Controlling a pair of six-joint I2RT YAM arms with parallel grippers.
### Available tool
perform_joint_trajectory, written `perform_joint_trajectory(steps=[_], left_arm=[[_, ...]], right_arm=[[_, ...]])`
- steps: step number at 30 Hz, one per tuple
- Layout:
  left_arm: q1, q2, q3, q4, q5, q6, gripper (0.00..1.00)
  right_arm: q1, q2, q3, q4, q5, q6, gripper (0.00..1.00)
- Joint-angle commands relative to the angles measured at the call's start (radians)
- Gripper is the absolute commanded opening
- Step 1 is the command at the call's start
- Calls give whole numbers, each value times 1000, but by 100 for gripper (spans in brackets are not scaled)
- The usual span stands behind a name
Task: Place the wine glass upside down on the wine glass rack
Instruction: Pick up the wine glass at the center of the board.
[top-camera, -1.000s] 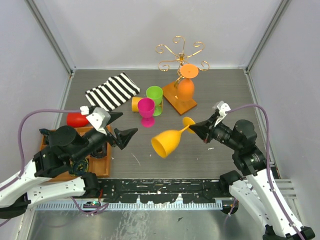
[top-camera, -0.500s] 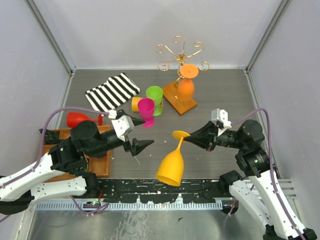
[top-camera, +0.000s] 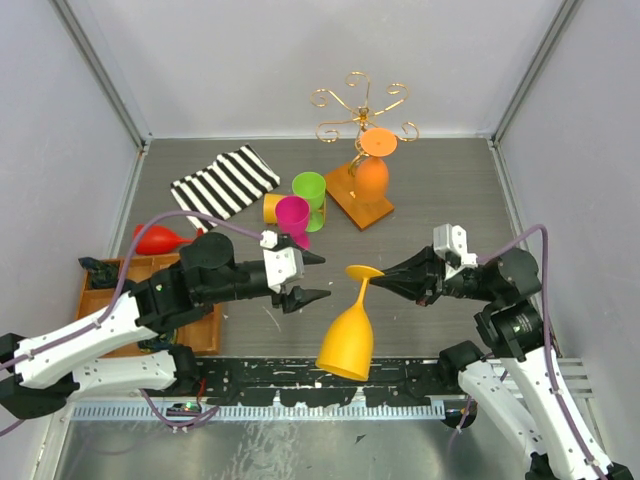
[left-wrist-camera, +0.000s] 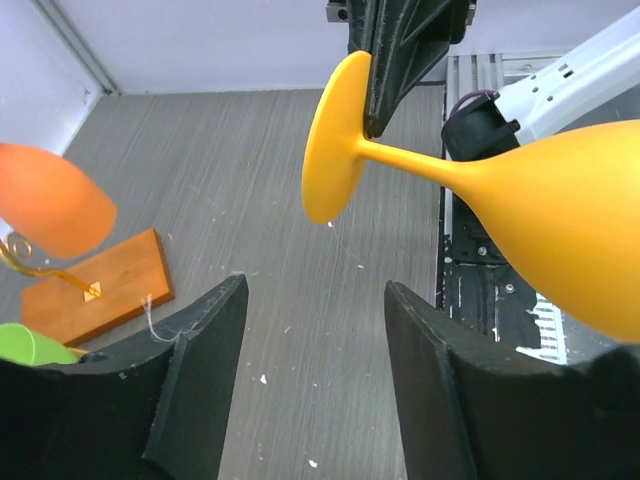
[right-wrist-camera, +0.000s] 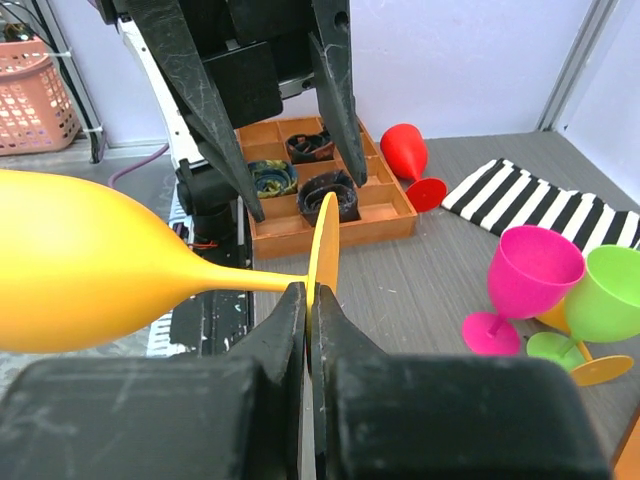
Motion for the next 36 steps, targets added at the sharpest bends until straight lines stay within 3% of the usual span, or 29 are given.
perform_joint_trajectory(steps=[1,9,24,31,36], left_arm=[[-4,3,45,57,71,46,62],[-4,62,83,119,165,-13,60],[-4,189,150,148,276,-85,46],[-4,200,160,146,278,-79,27],[-4,205,172,126,254,-55,3]], right_arm=[[1,-21,19,98,-24,1,1],[2,27,27,133,-146,-6,3],[5,1,22,198,-166,34,2],[5,-15,23,186,-170,38,2],[5,-4,23,162,-168,30,2]])
